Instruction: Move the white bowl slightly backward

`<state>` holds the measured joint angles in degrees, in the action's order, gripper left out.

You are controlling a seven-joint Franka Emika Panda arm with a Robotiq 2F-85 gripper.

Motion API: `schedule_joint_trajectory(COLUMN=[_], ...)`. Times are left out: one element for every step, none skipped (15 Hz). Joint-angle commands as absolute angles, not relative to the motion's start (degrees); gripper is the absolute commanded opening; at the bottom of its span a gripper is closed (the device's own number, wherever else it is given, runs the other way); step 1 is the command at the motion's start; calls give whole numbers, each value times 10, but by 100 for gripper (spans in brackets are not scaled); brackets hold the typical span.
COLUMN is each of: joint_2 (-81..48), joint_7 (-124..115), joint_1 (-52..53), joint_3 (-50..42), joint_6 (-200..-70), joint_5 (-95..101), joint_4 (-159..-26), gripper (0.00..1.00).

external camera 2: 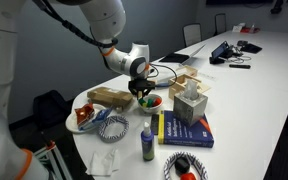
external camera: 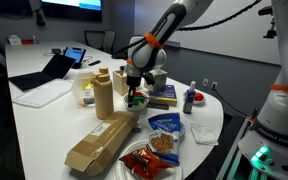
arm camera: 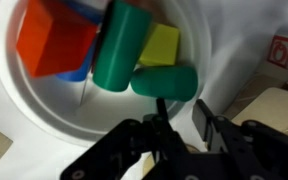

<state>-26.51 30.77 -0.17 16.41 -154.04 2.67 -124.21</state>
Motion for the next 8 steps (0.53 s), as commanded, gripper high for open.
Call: schedule_joint_trajectory(joint_2=[-273,-272,-271,-270,-270,-271,-270,-272], joint_7=[322,322,323,322,320,322,321,320], joint_1=[-16,-18,-20,-21,-21,-24,-25,-26], joint_3=[174,174,175,176,175,175,176,176], joint_6=[-1543,-1541,-1540,-1538,-1536,-1536,-1535,-1533], joint_5=[12,11,10,10,9,9,6,5], joint_4=[-1234,-1233,-1231,-1231,-1230,-1230,-1231,-1230], gripper=[0,0,3,38,38,44,51,58])
